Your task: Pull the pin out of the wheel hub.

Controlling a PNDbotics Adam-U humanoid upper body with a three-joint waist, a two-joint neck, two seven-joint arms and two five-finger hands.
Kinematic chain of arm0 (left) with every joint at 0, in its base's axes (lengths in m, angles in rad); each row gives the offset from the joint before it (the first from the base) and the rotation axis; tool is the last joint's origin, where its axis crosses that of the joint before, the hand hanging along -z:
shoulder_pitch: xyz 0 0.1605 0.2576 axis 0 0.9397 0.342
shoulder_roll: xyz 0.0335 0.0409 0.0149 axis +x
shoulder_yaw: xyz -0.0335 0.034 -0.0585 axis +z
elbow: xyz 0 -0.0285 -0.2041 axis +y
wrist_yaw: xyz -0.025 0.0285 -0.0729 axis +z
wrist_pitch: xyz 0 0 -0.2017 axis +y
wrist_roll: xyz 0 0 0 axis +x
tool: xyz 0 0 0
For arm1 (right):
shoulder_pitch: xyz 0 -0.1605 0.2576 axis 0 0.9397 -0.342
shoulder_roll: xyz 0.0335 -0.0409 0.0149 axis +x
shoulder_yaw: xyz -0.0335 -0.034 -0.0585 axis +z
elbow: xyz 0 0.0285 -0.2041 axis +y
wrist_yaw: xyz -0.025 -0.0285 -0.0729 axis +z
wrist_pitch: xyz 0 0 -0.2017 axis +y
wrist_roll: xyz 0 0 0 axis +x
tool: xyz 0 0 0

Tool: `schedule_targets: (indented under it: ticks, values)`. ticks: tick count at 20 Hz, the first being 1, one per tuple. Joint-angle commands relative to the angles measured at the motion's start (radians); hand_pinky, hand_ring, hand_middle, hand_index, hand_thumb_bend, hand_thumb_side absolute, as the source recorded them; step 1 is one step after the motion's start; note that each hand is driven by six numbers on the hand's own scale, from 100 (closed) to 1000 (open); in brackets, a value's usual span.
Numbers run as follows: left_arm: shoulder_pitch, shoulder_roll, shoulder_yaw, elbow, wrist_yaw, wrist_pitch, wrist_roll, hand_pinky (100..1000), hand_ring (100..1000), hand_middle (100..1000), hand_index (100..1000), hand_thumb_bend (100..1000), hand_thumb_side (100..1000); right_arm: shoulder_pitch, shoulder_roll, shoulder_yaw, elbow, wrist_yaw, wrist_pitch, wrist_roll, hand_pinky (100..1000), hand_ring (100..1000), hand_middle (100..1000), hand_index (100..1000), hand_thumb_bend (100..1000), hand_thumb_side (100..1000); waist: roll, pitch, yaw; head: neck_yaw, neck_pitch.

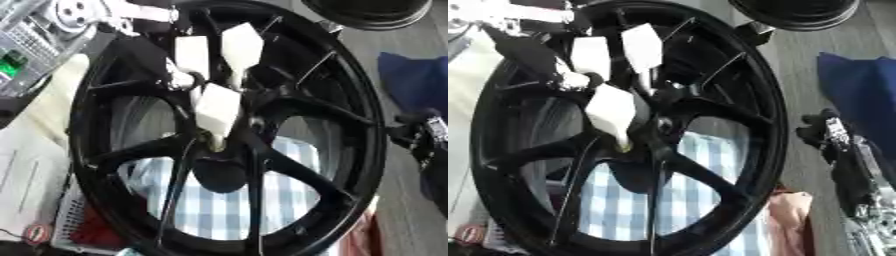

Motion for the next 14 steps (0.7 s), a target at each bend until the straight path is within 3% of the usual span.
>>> schedule_targets:
  ticks: [1,2,5,10,14]
  values:
    - [-0.023,0.027,0.044,-0.035,0.061,0.056,0.037,592,554,469,591,100,380,0.002,-0.006,0.0,-0.004,0.004,0.005,-0.006,865,771,525,692,100,849,0.001,-0.019,-0.001,0.003,-0.008]
    - [-0.023,0.032,0.047,-0.042,0.076,0.063,0.055,580,538,440,556,100,291,0.002,-0.005,0.0,-0.003,0.004,0.006,-0.007,865,771,525,692,100,849,0.001,-0.019,-0.001,0.003,-0.008]
    - [-0.02,0.042,0.06,-0.055,0.108,0.084,0.108,559,502,362,472,100,190,0.002,-0.006,0.0,-0.003,0.004,0.007,-0.01,866,771,525,692,100,848,0.002,-0.019,-0.001,0.004,-0.008]
    - [-0.018,0.085,0.116,-0.089,0.14,0.107,0.158,543,429,249,367,100,190,0.007,-0.009,-0.003,-0.008,0.006,0.006,-0.013,867,772,526,692,100,843,0.002,-0.022,0.001,-0.003,-0.004]
    - [-0.033,0.122,0.203,-0.104,0.171,0.104,0.201,534,420,230,359,100,204,0.011,-0.011,-0.007,-0.01,0.006,0.006,-0.017,867,772,526,692,100,841,0.002,-0.027,0.008,-0.015,-0.001]
